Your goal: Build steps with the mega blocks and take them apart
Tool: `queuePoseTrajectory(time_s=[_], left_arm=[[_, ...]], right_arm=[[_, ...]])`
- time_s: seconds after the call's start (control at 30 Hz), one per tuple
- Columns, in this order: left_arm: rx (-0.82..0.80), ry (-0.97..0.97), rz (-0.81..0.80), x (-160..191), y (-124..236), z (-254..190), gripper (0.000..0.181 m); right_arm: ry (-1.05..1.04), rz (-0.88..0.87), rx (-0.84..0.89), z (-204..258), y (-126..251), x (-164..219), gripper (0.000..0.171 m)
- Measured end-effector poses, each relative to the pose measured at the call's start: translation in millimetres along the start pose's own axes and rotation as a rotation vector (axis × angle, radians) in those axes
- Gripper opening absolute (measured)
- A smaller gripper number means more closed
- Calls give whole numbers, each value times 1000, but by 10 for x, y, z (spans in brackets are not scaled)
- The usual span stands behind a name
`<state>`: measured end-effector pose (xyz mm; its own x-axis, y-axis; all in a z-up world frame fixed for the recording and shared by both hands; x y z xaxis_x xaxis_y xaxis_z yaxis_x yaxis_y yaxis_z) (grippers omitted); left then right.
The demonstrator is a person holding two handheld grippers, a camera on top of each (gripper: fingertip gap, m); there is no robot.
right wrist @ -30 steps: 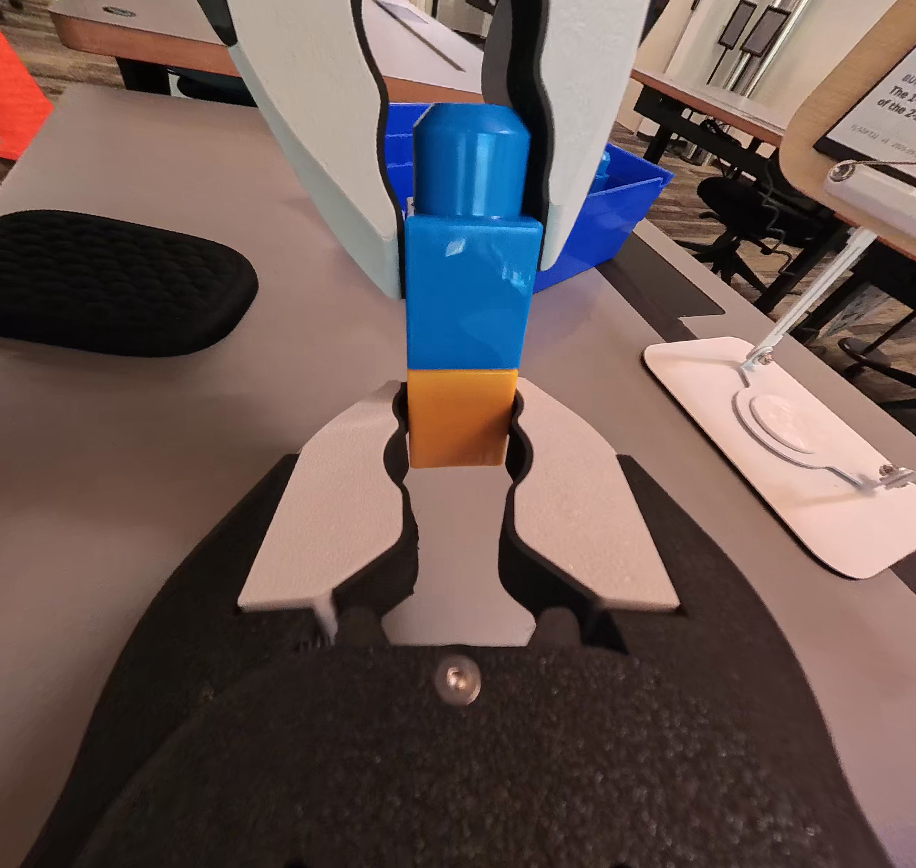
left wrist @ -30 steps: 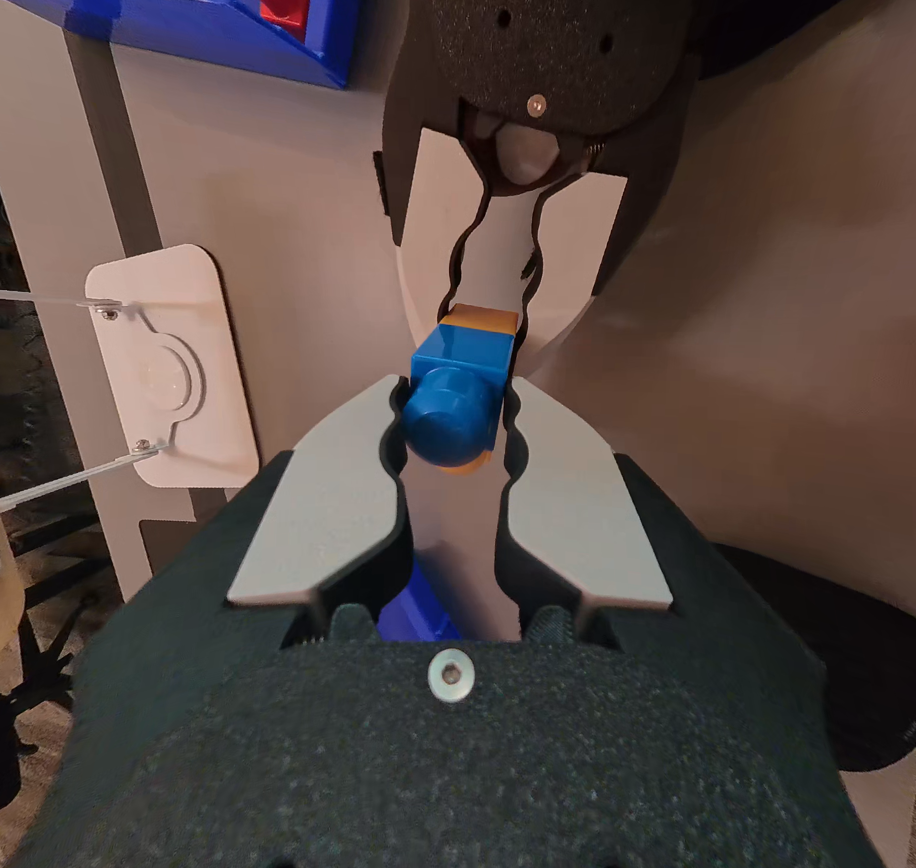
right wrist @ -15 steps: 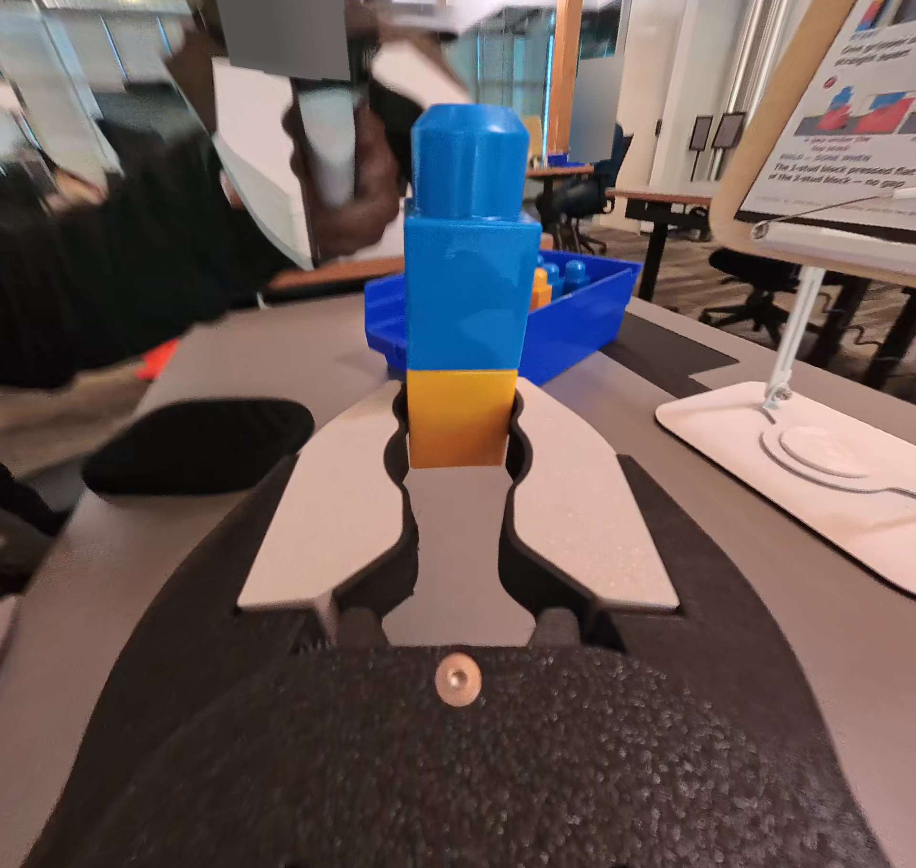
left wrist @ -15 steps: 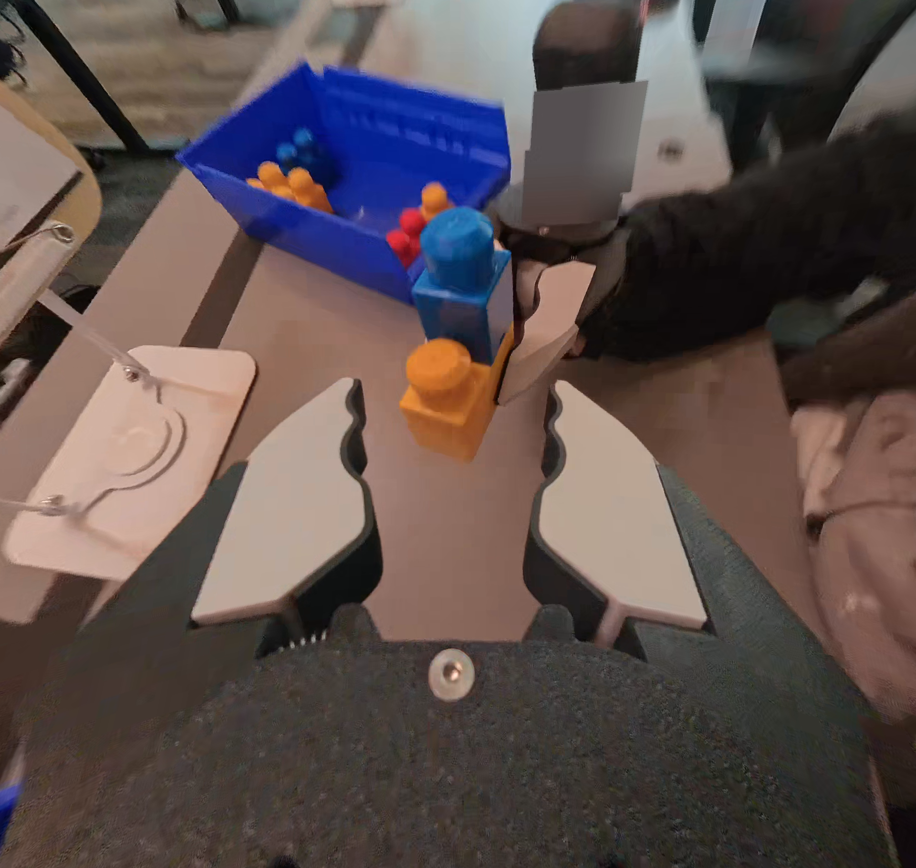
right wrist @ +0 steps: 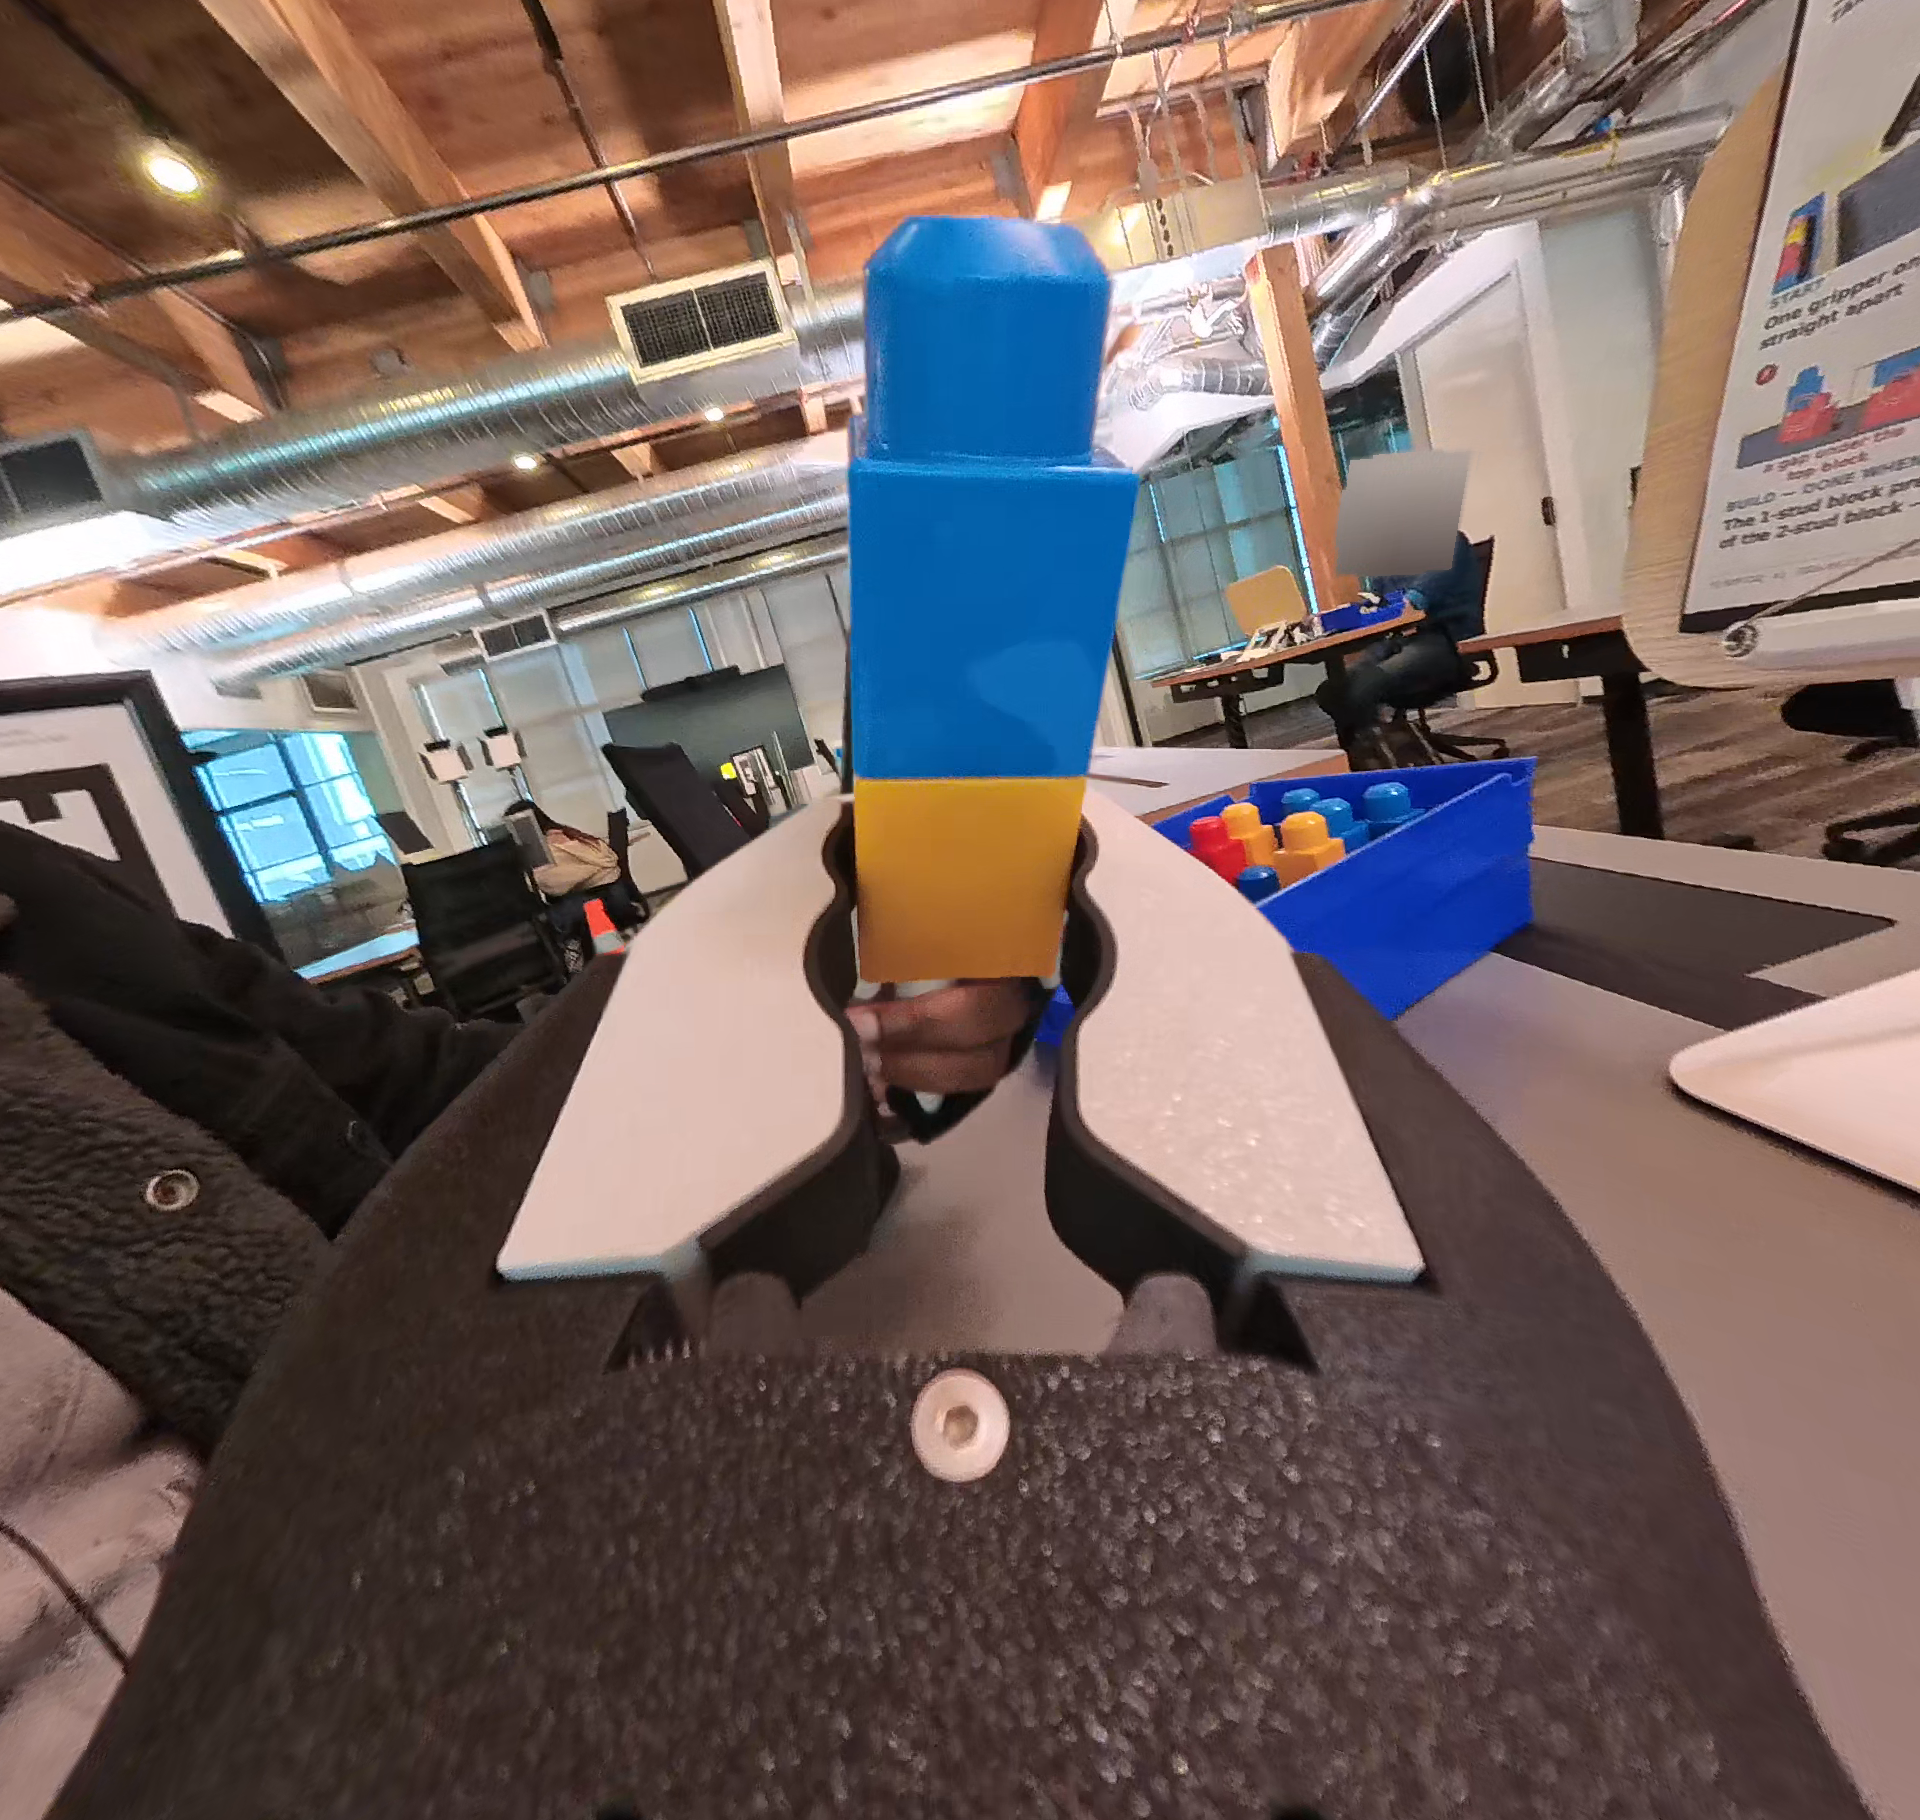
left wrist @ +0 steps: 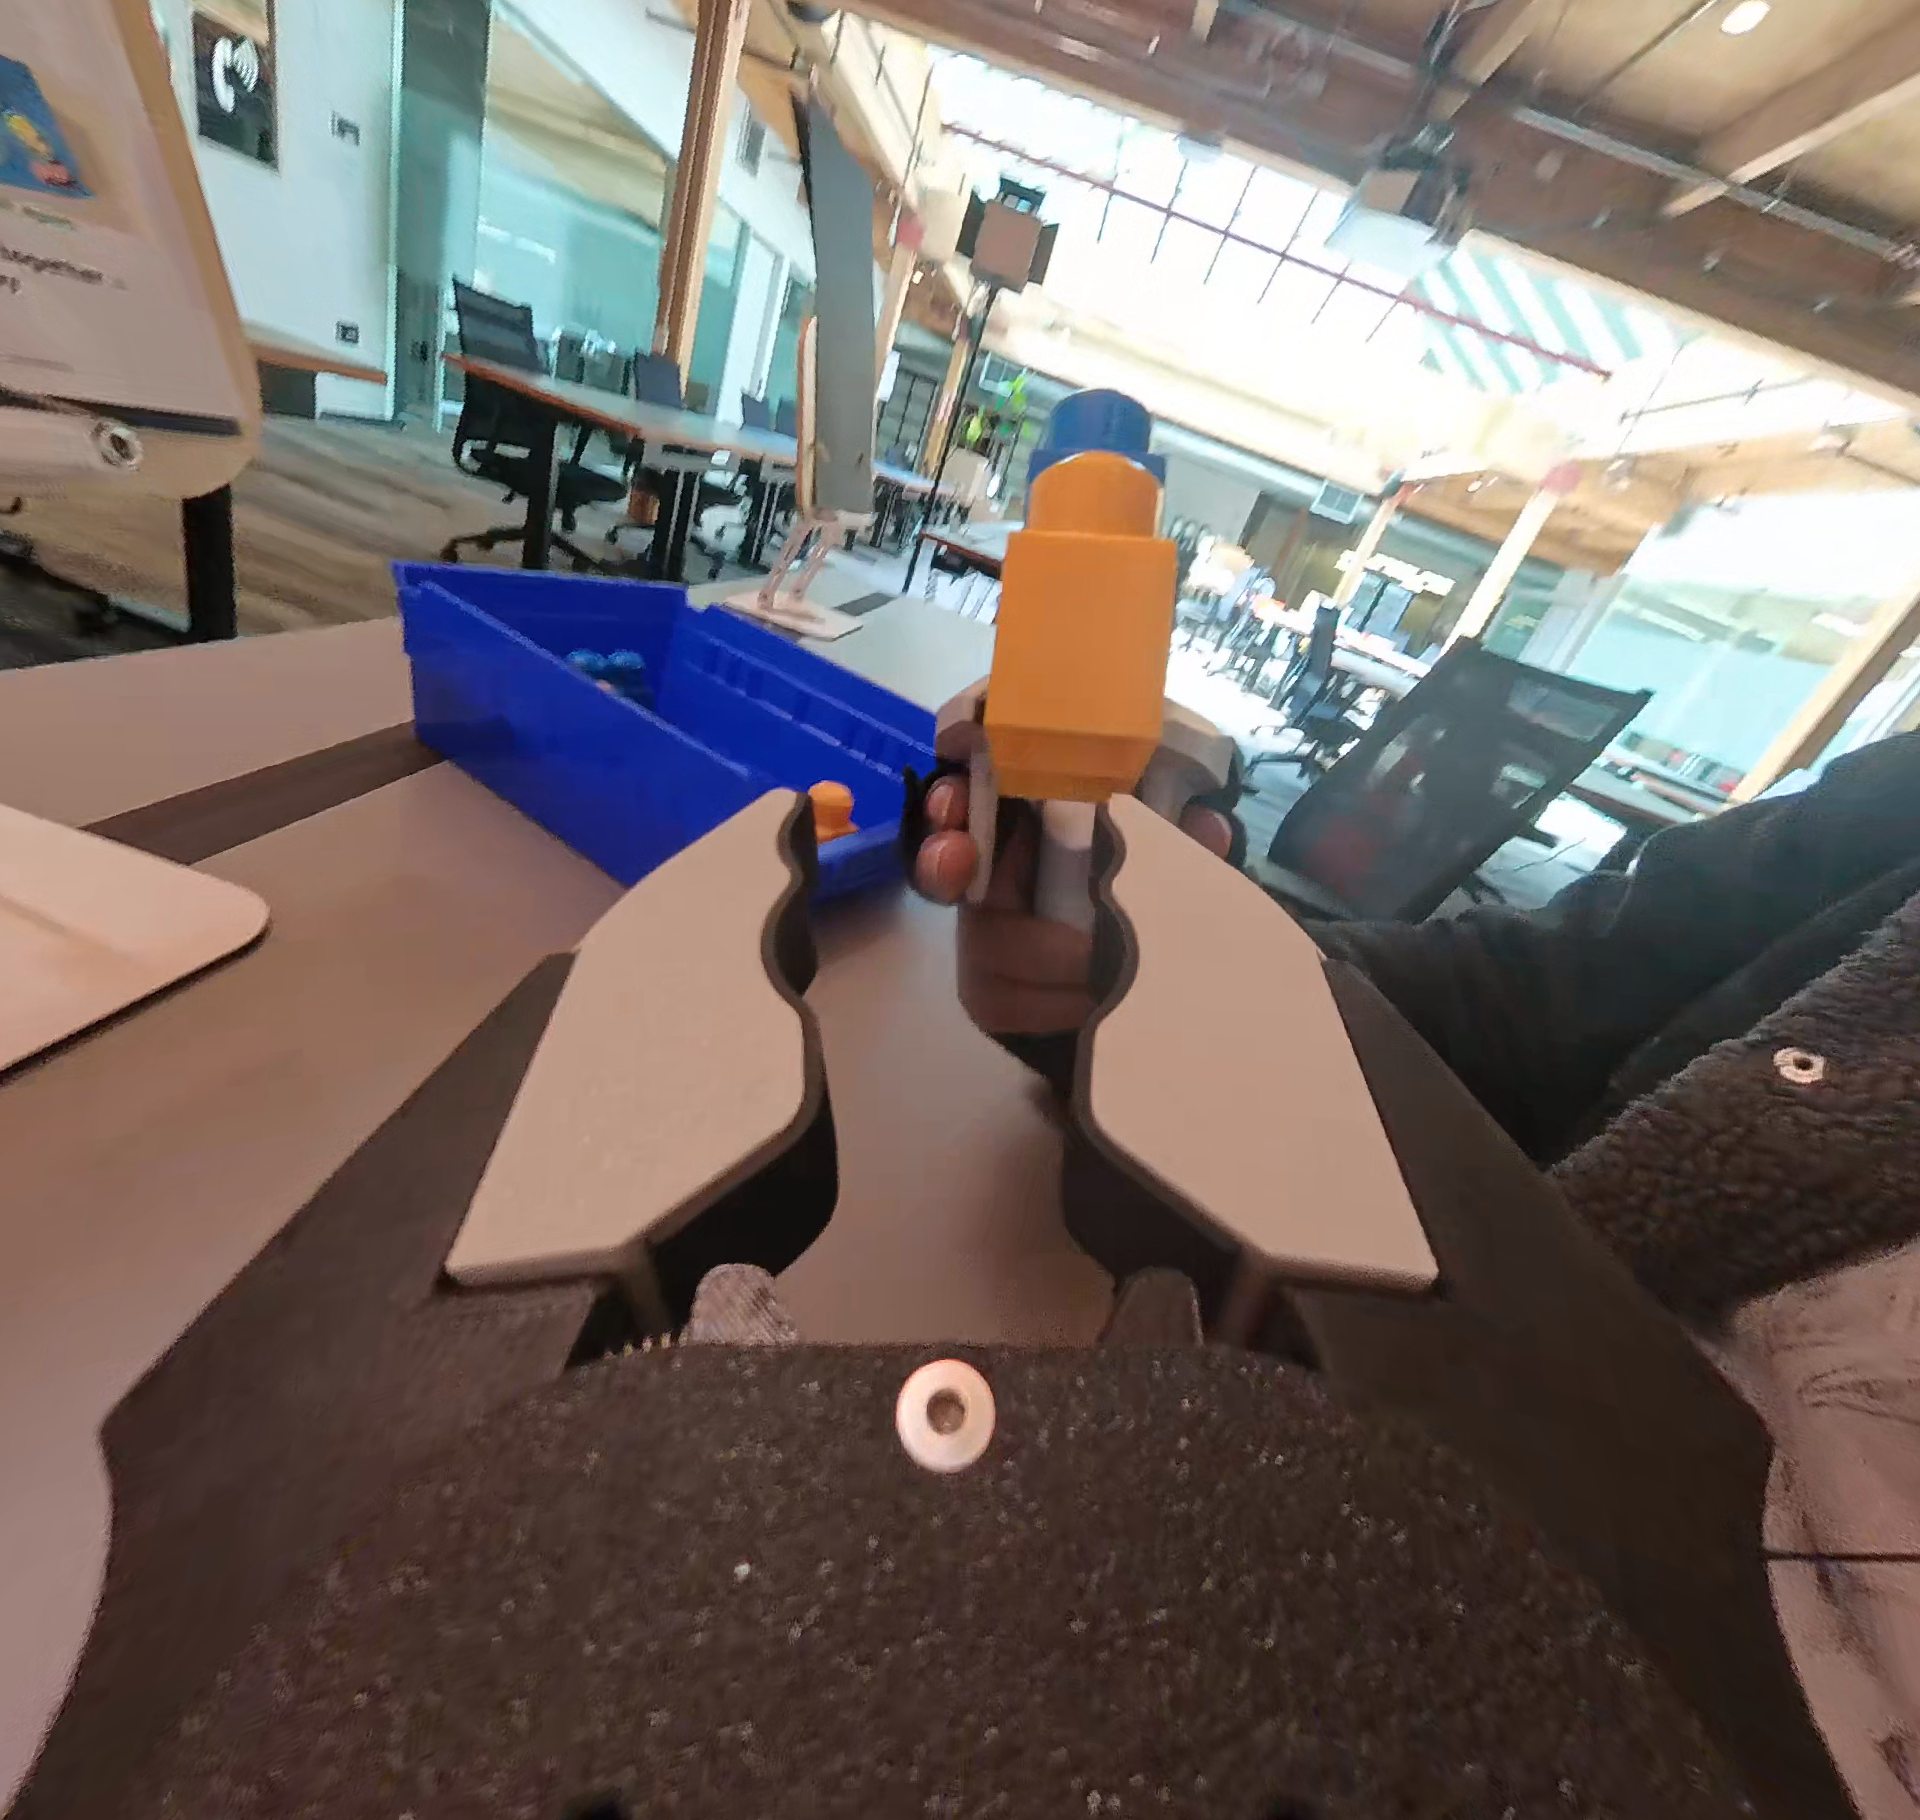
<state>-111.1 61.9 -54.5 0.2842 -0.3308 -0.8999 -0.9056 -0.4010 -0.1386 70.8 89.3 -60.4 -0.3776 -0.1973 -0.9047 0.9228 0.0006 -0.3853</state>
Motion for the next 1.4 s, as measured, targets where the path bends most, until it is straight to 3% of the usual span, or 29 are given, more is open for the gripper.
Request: queuePoseTrajectory(time_s=[0.23, 0.43, 0.5, 0.87, 1.07, 1.17, 1.4], left_arm=[[101, -26, -134, 74, -68, -195, 51], [90, -88, -135, 84, -100, -277, 48], [87, -107, -138, 84, -91, -286, 39], [89, -135, -96, 57, -60, -307, 38], [60, -213, 0, -22, 30, -315, 38], [40, -266, 70, -28, 83, -315, 38], [28, -335, 287, 141, 78, -255, 38]], right_arm=[[-14, -36, -22, 80, -82, 109, 37], [-17, -4, -43, 157, -176, 237, 37], [-12, 7, -48, 184, -201, 274, 37], [9, 54, -56, 204, -227, 310, 36], [168, 298, -100, 144, -171, 268, 39], [241, 477, -137, 54, -43, 212, 51], [309, 629, -171, 21, 167, 153, 61]])
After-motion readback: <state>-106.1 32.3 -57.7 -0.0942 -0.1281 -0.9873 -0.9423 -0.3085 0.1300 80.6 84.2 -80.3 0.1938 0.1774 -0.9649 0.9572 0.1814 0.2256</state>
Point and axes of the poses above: each gripper's, where its closed fingertips meet, y back along the fingers, x out of its underside, z = x × y across the jaws, the point moved 8 cm from there along y, back along the fingers, and after that the axes turned 6 degrees about y, right-handed, at the moved point
